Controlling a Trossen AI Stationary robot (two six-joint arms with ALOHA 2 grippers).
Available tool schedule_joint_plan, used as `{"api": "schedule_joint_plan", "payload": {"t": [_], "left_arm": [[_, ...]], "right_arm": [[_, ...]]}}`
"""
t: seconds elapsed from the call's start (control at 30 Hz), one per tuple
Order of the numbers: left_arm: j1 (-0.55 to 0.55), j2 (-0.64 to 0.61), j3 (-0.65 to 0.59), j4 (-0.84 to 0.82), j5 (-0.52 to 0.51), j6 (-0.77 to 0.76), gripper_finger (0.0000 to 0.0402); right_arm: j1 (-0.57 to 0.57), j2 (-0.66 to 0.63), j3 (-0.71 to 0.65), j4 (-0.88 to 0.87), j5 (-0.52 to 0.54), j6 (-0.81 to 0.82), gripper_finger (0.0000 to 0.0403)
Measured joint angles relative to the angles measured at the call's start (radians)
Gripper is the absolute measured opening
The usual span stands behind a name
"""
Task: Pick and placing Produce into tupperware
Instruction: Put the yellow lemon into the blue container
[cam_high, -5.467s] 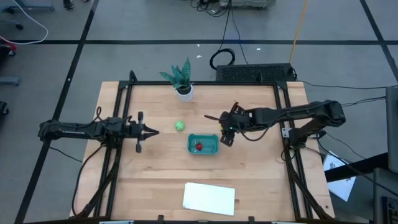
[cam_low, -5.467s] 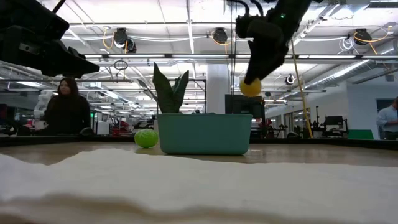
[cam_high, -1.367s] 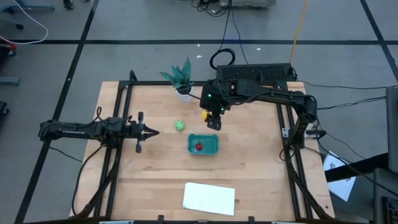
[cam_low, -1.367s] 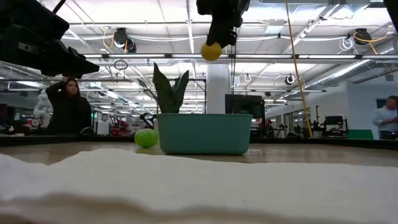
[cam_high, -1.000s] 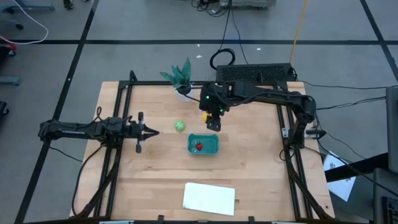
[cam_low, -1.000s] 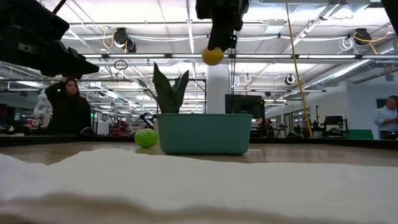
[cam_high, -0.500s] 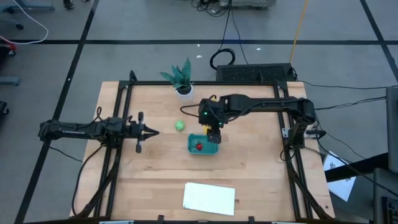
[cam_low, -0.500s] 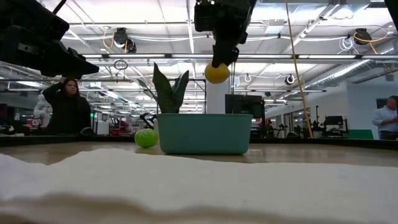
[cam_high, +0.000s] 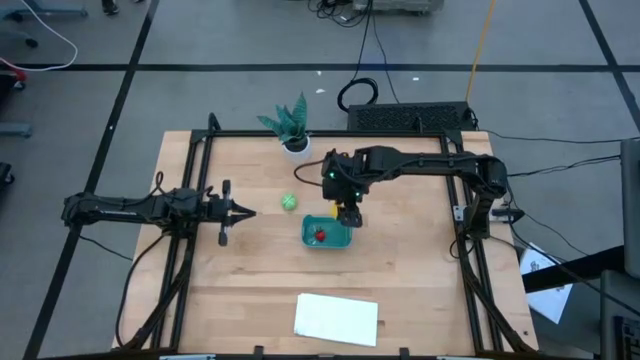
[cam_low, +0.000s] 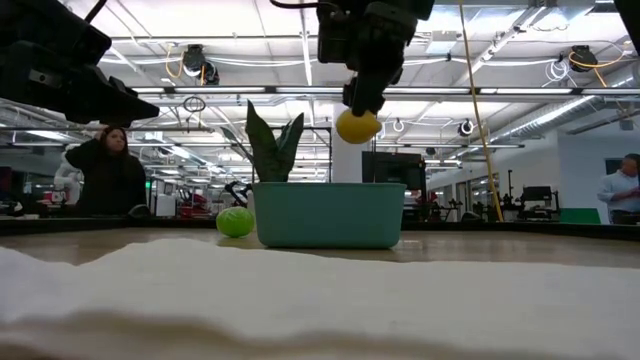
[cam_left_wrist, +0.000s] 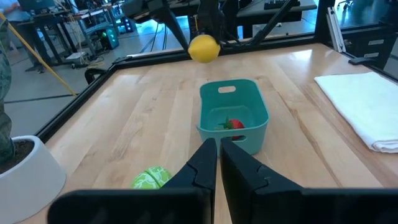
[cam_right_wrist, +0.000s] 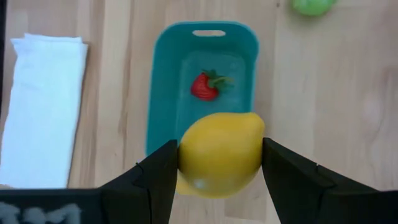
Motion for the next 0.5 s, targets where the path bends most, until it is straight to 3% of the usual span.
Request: {"api": "schedule_joint_plan", "payload": {"t": [0.5], "left_arm": [[0.0, 0.0, 0.0, -0.012, 0.0, 0.012, 0.0026]], "right_arm": [[-0.002, 0.041, -0.001, 0.057, -0.016, -0.026, 0.0199]]}}
